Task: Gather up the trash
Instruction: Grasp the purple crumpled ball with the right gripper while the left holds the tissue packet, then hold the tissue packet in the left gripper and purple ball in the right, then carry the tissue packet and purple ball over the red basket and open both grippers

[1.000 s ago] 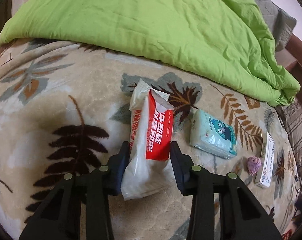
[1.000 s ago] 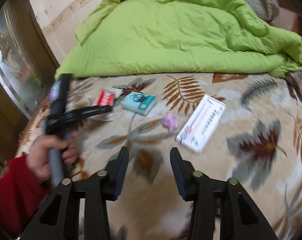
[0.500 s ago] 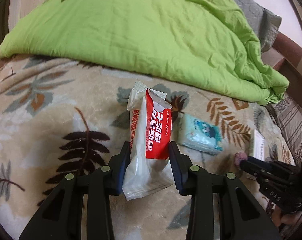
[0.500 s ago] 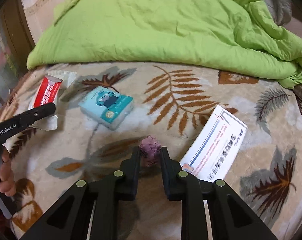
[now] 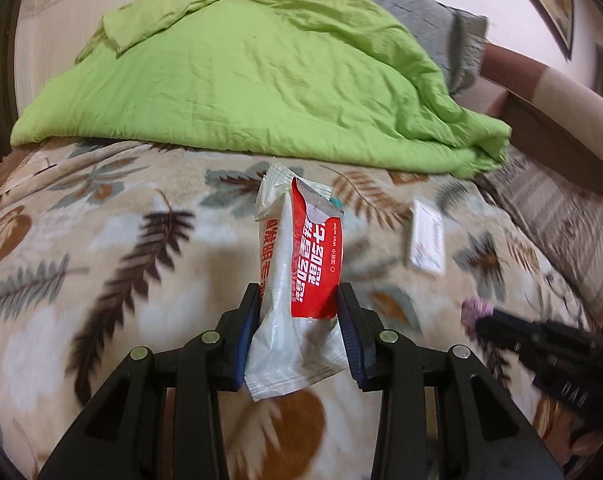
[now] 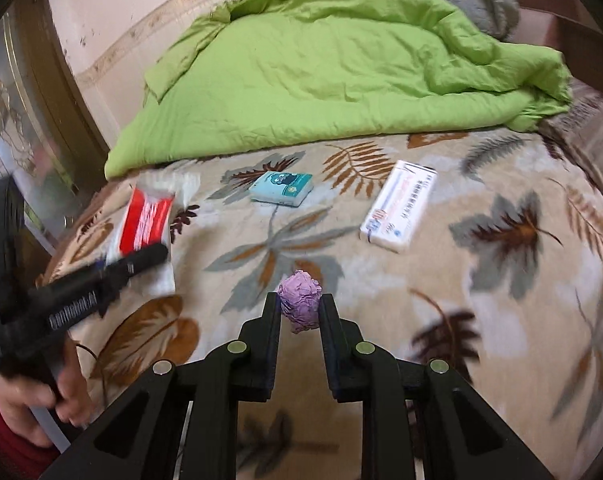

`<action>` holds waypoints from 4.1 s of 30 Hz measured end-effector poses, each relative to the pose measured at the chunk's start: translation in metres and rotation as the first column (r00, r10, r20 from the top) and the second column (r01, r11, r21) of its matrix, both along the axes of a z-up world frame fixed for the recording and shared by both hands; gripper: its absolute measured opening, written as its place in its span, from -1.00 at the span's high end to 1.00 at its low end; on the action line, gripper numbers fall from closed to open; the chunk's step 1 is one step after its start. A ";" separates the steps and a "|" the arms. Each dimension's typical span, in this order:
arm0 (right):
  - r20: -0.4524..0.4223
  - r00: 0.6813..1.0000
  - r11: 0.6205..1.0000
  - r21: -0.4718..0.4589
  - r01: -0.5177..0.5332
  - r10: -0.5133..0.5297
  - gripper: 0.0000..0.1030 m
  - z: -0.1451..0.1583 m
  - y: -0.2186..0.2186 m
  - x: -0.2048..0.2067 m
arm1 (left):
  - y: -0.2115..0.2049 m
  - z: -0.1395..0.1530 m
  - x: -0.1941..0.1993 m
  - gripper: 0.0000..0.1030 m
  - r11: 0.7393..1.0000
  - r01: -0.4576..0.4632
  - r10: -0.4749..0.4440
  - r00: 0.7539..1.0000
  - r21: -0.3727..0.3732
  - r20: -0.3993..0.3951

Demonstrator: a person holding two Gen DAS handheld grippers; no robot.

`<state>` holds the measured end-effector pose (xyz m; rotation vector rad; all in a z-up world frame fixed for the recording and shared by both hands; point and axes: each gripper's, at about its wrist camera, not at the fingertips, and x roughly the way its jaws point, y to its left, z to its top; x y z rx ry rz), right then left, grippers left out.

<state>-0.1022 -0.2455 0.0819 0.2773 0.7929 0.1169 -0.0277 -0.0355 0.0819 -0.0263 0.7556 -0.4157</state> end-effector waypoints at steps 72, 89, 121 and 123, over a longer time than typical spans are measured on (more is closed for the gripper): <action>0.069 0.989 0.980 0.162 0.117 -0.129 0.59 0.012 -0.028 -0.095 | -0.042 -0.026 -0.123 0.29 0.980 0.165 -0.177 0.977 0.110 0.118; 0.068 0.969 0.959 0.173 0.225 -0.239 0.59 0.029 -0.068 -0.187 | -0.079 0.018 -0.188 0.28 0.943 0.318 -0.331 0.929 0.101 0.165; 0.015 0.799 0.785 0.200 0.586 -0.601 0.59 0.039 -0.200 -0.354 | -0.231 0.060 -0.291 0.28 0.680 0.733 -0.733 0.679 0.017 0.053; 0.016 0.792 0.778 0.201 0.595 -0.610 0.59 0.038 -0.204 -0.357 | -0.241 0.056 -0.295 0.28 0.668 0.744 -0.744 0.667 0.018 0.036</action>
